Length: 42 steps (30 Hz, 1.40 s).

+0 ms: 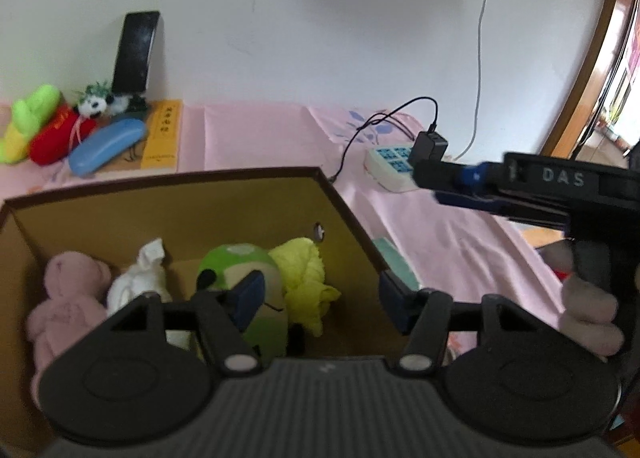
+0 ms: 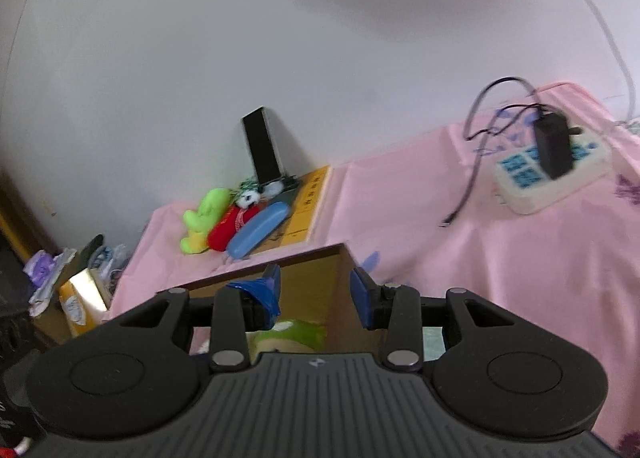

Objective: Organize soft objects
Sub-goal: 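Open the right gripper to drop the yellow towel into the box, then move the right gripper down to the red-and-white patterned cloth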

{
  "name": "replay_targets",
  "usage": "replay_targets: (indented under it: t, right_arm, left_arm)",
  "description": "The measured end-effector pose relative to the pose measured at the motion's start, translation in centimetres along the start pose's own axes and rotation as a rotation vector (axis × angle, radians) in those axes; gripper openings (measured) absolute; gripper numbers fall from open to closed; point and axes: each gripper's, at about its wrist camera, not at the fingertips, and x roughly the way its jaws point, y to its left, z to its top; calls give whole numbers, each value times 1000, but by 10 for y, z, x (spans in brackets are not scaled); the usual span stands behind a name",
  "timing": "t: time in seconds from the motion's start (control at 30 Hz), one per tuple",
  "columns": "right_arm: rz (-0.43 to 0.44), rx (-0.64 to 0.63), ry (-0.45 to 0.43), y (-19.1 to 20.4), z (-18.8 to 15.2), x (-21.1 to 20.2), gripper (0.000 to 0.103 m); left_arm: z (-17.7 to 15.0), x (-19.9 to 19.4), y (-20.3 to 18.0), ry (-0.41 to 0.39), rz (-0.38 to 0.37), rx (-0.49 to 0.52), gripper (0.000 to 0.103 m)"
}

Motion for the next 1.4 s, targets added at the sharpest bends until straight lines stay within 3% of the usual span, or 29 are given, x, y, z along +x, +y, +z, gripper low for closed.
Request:
replay_targets:
  t: [0.37, 0.6, 0.9, 1.13, 1.4]
  right_arm:
    - [-107, -23, 1, -12, -15, -33, 24]
    - [-84, -41, -5, -23, -22, -50, 24]
    - [2, -85, 96, -34, -28, -61, 24]
    - [53, -126, 150, -43, -36, -69, 24]
    - [27, -100, 211, -73, -53, -79, 22]
  left_arm:
    - [2, -10, -41, 56, 161, 25, 66]
    - [-4, -13, -63, 87, 279, 26, 67]
    - [-17, -20, -89, 92, 386, -13, 70]
    - [-29, -23, -108, 89, 425, -34, 71]
    - [-58, -25, -118, 111, 410, -72, 71]
